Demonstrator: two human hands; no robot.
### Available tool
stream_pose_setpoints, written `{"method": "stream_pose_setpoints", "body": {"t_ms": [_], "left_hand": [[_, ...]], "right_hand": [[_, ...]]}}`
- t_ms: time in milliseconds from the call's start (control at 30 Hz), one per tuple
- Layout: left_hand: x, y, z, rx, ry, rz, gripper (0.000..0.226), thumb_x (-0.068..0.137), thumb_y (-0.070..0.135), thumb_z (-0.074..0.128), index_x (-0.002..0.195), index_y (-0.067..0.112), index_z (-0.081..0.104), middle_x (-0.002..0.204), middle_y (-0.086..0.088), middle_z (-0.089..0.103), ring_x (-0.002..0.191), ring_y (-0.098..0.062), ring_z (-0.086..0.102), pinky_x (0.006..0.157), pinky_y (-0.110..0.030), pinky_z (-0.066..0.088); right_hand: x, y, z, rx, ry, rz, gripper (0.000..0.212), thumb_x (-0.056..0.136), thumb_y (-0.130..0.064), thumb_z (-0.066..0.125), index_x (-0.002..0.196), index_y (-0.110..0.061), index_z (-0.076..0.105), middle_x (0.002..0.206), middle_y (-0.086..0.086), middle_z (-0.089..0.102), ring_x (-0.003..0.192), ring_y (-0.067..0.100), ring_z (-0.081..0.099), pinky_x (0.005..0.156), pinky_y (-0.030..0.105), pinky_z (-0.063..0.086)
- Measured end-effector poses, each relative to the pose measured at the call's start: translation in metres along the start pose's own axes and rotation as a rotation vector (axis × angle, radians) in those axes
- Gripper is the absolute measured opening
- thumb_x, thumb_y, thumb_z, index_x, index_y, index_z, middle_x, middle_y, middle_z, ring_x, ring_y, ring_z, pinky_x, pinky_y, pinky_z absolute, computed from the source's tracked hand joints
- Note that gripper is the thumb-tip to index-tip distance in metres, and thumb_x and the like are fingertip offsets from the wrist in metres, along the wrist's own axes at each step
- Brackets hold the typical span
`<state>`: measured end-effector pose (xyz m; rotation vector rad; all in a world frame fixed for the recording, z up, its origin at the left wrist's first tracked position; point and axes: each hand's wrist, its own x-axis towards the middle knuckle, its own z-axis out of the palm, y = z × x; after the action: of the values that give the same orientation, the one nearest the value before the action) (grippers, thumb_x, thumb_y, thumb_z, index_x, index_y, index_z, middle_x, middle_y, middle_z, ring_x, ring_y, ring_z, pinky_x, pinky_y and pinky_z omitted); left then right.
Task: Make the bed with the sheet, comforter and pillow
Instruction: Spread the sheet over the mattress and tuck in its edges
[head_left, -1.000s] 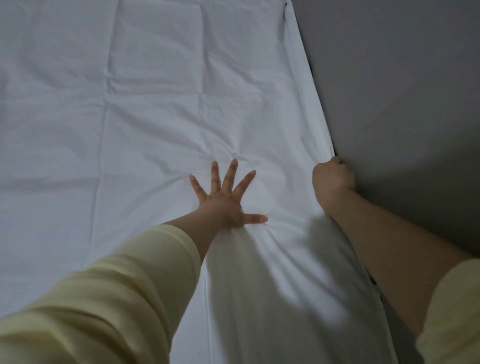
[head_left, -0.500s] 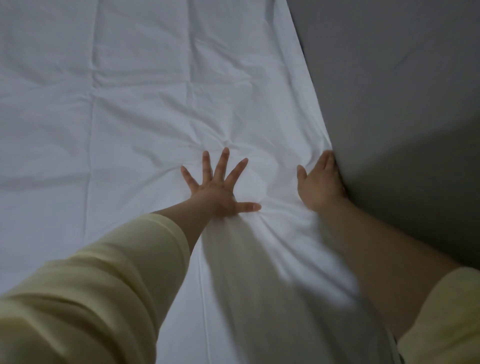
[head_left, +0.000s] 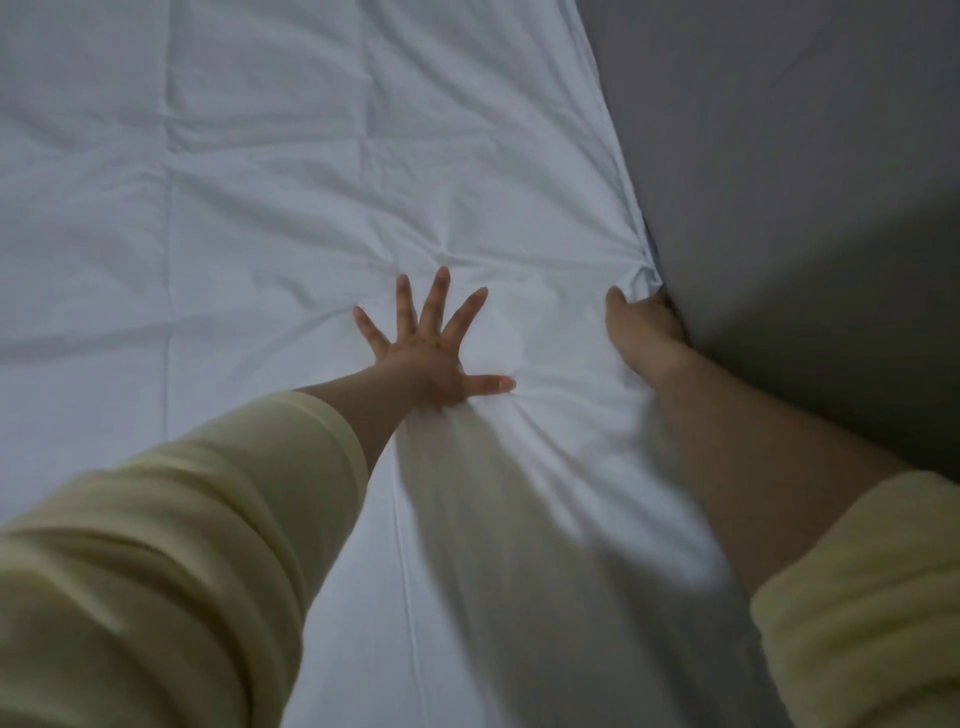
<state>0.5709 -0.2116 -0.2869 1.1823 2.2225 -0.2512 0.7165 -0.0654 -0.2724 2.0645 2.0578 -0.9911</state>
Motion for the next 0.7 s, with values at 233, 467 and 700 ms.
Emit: {"method": "stream_pose_setpoints", "body": {"t_ms": [233, 467, 700], "left_hand": [[-0.003, -0.004, -0.007, -0.006, 0.089, -0.012, 0.102, 0.066, 0.087, 0.037, 0.142, 0.05, -0.021, 0.153, 0.01, -0.034, 0.142, -0.031, -0.032, 0.103, -0.071, -0.015], [-0.085, 0.054, 0.039, 0.059, 0.202, 0.003, 0.056, 0.101, 0.038, 0.022, 0.152, 0.029, 0.0, 0.161, 0.0, -0.01, 0.148, -0.031, -0.012, 0.115, -0.058, -0.011], [-0.232, 0.186, 0.125, 0.267, -0.072, 0.794, 0.058, 0.099, 0.032, 0.032, 0.152, 0.021, 0.011, 0.161, 0.003, 0.005, 0.15, -0.021, -0.004, 0.12, -0.045, -0.003]], "right_hand": [[-0.123, 0.121, 0.022, -0.275, 0.138, -0.16, 0.063, 0.099, -0.032, 0.036, 0.149, 0.001, 0.016, 0.156, 0.019, 0.019, 0.139, 0.035, 0.029, 0.113, 0.038, 0.024], [-0.261, 0.25, 0.035, -0.292, 0.157, 0.034, 0.061, 0.093, -0.037, 0.034, 0.141, -0.001, 0.039, 0.143, 0.021, 0.046, 0.127, 0.037, 0.049, 0.102, 0.047, 0.04], [-0.331, 0.305, 0.014, -0.175, 0.146, 0.055, 0.054, 0.101, -0.034, 0.025, 0.15, -0.012, 0.024, 0.156, 0.005, 0.027, 0.142, 0.022, 0.03, 0.116, 0.036, 0.025]]}}
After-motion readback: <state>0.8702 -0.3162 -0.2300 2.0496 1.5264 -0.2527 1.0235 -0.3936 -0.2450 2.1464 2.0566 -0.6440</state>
